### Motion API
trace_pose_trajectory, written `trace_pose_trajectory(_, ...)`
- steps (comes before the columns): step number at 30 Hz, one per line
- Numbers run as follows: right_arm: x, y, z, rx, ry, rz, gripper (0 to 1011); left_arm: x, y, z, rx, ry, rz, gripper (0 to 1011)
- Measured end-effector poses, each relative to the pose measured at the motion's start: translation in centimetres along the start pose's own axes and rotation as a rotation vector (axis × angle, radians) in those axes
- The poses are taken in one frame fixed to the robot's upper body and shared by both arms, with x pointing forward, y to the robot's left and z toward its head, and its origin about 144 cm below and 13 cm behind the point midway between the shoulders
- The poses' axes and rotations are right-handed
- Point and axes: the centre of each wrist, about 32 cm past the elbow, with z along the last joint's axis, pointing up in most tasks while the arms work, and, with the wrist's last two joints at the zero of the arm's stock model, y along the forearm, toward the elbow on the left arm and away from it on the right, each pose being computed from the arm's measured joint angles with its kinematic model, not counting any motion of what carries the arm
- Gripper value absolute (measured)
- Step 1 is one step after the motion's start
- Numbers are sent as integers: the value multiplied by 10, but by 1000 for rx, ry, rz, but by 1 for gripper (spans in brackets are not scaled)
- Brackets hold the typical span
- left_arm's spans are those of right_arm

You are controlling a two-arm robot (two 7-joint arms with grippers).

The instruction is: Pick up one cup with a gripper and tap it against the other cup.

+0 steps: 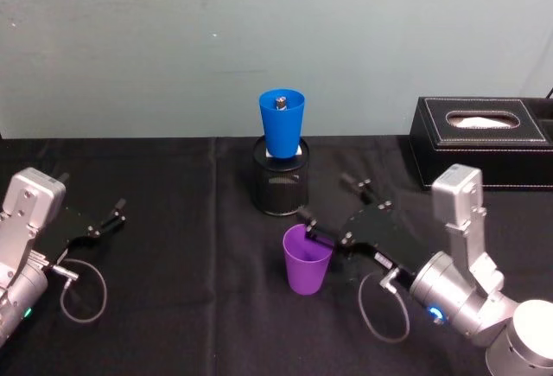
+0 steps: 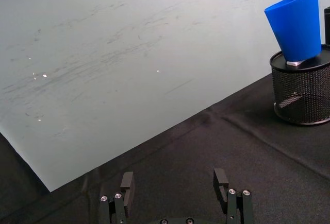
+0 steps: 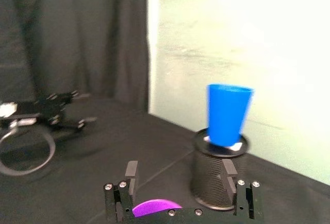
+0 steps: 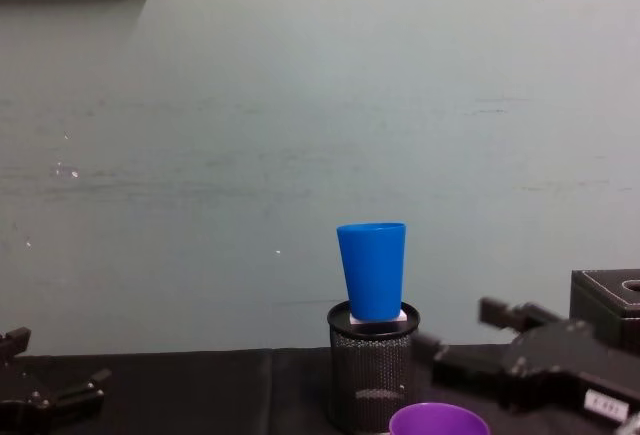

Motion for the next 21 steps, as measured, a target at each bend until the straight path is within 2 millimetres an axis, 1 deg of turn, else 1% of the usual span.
trace_pose_trajectory(2, 0, -2, 2, 2, 15, -46, 1002, 0, 0, 0, 0, 0, 0, 1000)
trace_pose_trajectory(3, 0, -3, 3, -2, 31, -103, 1003, 0, 0, 0, 0, 0, 0, 1000)
trace_pose_trajectory(7, -1, -5, 6, -20, 51, -222, 1003, 0, 0, 0, 0, 0, 0, 1000)
trace_pose_trajectory(8, -2, -5, 6, -34, 52, -274, 1003, 0, 0, 0, 0, 0, 0, 1000)
trace_pose_trajectory(14, -9, 1, 6, -129, 38, -489, 1002, 0, 0, 0, 0, 0, 0, 1000)
trace_pose_trajectory(18, -13, 8, 3, -180, 20, -570, 1003, 0, 0, 0, 0, 0, 0, 1000)
trace_pose_trajectory(21, -16, 13, -1, -197, 18, -588, 1003, 0, 0, 0, 0, 0, 0, 1000)
